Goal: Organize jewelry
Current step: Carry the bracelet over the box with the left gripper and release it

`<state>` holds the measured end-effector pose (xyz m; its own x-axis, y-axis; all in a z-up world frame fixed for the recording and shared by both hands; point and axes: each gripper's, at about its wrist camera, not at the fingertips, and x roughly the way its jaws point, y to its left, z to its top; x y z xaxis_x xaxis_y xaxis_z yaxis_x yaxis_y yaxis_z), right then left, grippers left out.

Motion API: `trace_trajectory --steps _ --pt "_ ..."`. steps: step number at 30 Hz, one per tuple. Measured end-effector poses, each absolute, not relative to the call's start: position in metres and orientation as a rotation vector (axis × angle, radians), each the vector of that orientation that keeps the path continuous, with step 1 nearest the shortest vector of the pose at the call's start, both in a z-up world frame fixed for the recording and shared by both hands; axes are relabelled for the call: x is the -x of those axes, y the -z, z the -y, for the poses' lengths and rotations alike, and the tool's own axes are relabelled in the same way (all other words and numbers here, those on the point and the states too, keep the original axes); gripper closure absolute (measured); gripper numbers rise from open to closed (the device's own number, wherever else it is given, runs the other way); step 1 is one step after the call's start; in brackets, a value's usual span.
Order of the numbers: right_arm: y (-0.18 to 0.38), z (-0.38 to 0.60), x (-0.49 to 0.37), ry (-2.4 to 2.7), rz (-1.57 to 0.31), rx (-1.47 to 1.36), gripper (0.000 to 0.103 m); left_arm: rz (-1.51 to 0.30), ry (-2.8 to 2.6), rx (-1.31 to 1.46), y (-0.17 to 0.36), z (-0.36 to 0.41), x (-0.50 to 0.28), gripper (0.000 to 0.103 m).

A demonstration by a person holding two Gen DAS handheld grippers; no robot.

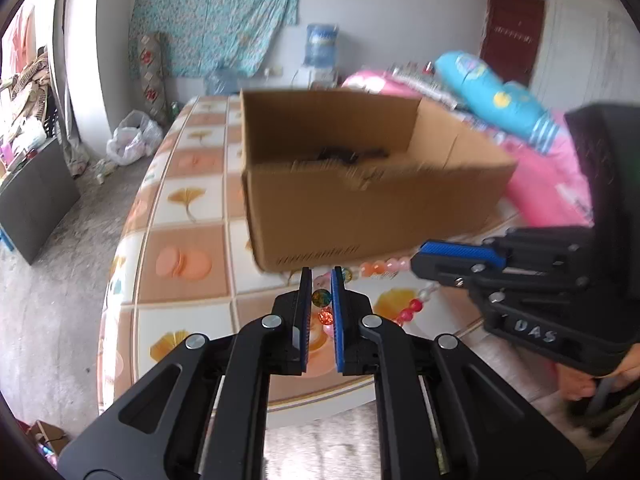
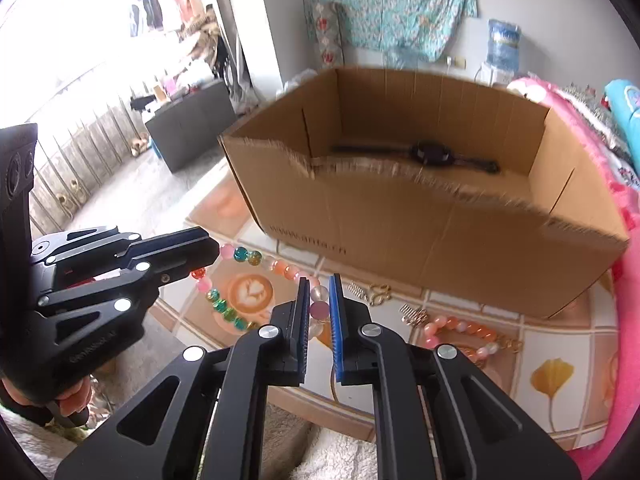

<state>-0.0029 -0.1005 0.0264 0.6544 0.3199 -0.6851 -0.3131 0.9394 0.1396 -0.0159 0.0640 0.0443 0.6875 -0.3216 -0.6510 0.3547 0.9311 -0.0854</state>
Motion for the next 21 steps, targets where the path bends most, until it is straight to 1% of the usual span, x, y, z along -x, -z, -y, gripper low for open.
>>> trace_trajectory --steps 8,12,17,21 --pt "-0.09 0.111 0.021 -0.395 -0.618 0.009 0.093 -0.569 0.472 -0.065 -0.11 -0.06 0.022 0.094" --pt "-0.122 0.123 0.007 -0.428 -0.564 -0.005 0.093 -0.511 0.494 -0.062 -0.137 -0.055 0.015 0.094" --pt "-0.15 0.133 -0.024 -0.454 -0.537 -0.018 0.093 -0.438 0.5 -0.082 -0.166 -0.045 -0.008 0.094" --pt "-0.149 0.14 -0.066 -0.48 -0.596 -0.054 0.093 -0.406 0.509 -0.116 -0.178 -0.031 -0.032 0.094"
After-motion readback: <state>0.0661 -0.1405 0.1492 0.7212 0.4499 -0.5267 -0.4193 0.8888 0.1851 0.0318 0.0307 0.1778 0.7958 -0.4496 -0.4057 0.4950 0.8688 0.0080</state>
